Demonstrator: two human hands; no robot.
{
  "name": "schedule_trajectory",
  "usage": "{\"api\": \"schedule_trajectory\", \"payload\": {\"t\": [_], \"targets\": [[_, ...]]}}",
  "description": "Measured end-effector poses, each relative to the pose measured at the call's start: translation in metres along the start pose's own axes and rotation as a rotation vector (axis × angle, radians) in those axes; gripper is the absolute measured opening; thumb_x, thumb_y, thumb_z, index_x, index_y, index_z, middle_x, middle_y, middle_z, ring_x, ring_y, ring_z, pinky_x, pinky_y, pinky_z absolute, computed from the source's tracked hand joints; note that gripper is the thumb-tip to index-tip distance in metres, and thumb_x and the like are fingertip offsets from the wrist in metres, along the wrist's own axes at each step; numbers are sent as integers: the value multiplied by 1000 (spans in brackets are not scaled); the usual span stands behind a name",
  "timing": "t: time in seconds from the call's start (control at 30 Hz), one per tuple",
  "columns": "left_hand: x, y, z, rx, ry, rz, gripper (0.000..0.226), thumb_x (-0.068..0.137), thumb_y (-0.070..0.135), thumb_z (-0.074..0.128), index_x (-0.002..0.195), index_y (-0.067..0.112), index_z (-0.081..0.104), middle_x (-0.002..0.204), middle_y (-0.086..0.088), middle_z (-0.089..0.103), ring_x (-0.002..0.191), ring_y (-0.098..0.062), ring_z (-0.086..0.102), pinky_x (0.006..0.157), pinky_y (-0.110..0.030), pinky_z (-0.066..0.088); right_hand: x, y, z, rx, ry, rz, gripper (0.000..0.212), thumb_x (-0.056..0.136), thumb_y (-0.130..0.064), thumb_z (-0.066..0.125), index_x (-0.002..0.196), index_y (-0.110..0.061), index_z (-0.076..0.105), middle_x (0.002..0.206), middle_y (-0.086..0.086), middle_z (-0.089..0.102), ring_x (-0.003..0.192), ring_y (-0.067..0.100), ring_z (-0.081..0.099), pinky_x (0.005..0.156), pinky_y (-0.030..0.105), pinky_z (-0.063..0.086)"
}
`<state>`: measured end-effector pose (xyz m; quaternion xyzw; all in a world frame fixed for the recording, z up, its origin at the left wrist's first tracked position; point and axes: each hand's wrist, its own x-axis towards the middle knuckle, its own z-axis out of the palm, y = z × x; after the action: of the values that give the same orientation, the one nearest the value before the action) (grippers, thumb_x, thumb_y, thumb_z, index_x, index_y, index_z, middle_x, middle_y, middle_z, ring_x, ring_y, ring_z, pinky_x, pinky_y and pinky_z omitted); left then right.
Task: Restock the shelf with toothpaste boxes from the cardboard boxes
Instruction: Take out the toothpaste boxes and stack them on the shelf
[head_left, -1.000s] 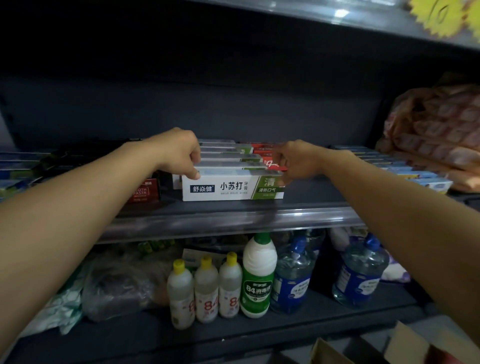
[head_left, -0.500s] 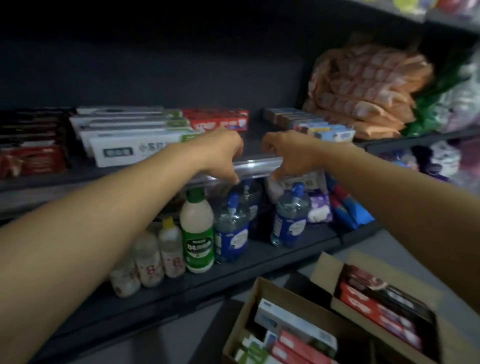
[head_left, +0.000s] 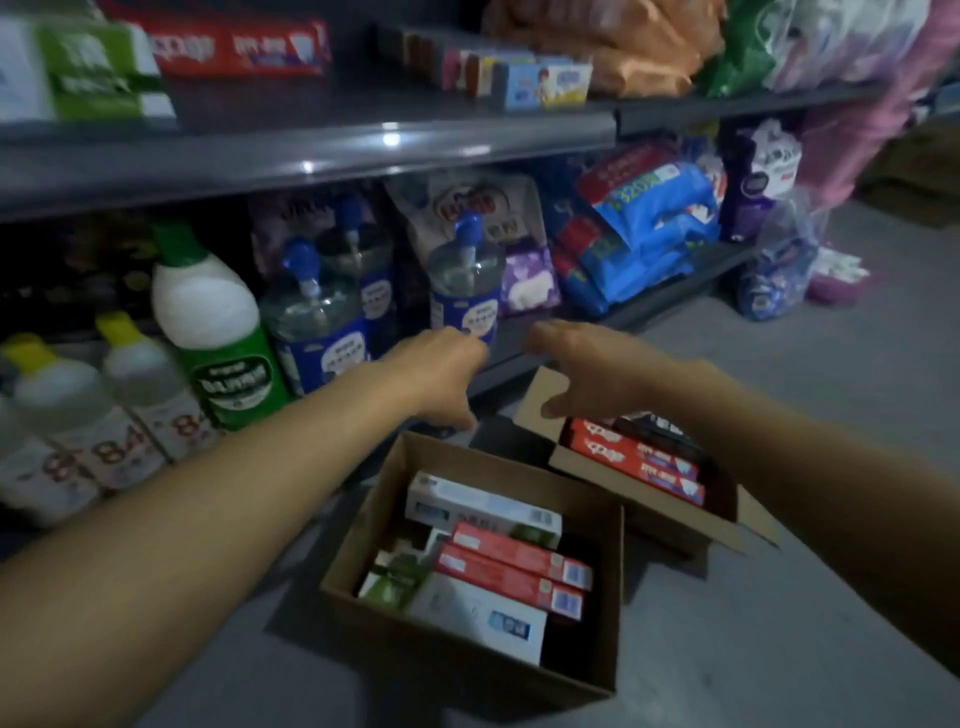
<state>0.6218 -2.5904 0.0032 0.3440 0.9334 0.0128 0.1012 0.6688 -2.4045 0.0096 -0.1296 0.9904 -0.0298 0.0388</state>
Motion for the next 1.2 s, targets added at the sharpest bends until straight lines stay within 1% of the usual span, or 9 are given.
{"api": "schedule_trajectory", "payload": {"t": [0.1,0.27,0.37,0.5,0.6,0.77,0.97,1.13,1.2], "targets": [[6,13,49,-29,-89,11,55,72,38,79,118,20,56,114,-1,58,102,-21,57,84,-40,53,-17,3,50,-16,-73,1,65,75,-37,74,129,-21,43,129,1,51,115,21,52,88,29,41],[5,17,127,-52,-247,16,45,72,37,78,111,22,60,109,-1,61,94,-20,60,80,-39,55,-39,9,135,60,-237,-20,55,78,-48,68,122,-25,45,117,-1,57,98,19,59,80,35,51],[1,13,158,-82,-302,-10,39,74,29,77,109,20,61,107,-1,61,92,-19,61,80,-38,55,-47,9,167,106,-344,0,56,83,-41,67,129,-20,43,122,1,55,106,21,56,78,28,44],[2,5,183,-145,-341,-47,33,73,28,76,103,23,62,104,3,63,92,-16,61,82,-37,54,-49,10,195,94,-441,67,50,84,-38,67,124,-15,46,118,7,57,103,24,58,76,30,48],[5,2,196,-219,-363,-71,30,75,26,76,102,27,63,102,6,66,91,-12,62,84,-35,54,-49,15,208,86,-486,138,51,85,-39,66,125,-13,47,119,10,58,102,25,59,83,35,52],[7,0,208,-312,-391,-109,29,80,20,73,105,28,61,100,8,65,91,-8,62,85,-31,53,-54,24,223,59,-565,228,53,81,-37,71,124,-14,52,121,8,57,106,24,59,88,34,52],[8,1,210,-343,-386,-106,26,80,21,72,102,28,61,99,7,65,90,-7,61,86,-31,53,-49,25,229,111,-649,210,53,81,-29,72,128,-15,51,125,8,55,109,23,57,92,33,50],[6,0,202,-335,-348,-73,26,82,21,72,106,26,62,103,7,64,90,-8,61,78,-25,50,-50,27,221,145,-657,187,43,86,-30,67,124,-16,54,121,7,57,104,21,59,88,31,51],[7,-1,197,-307,-328,-64,26,81,22,72,104,24,61,104,6,62,92,-10,60,79,-27,50,-48,26,209,126,-636,174,37,87,-33,65,119,-14,57,114,5,60,98,20,61,82,28,52]]}}
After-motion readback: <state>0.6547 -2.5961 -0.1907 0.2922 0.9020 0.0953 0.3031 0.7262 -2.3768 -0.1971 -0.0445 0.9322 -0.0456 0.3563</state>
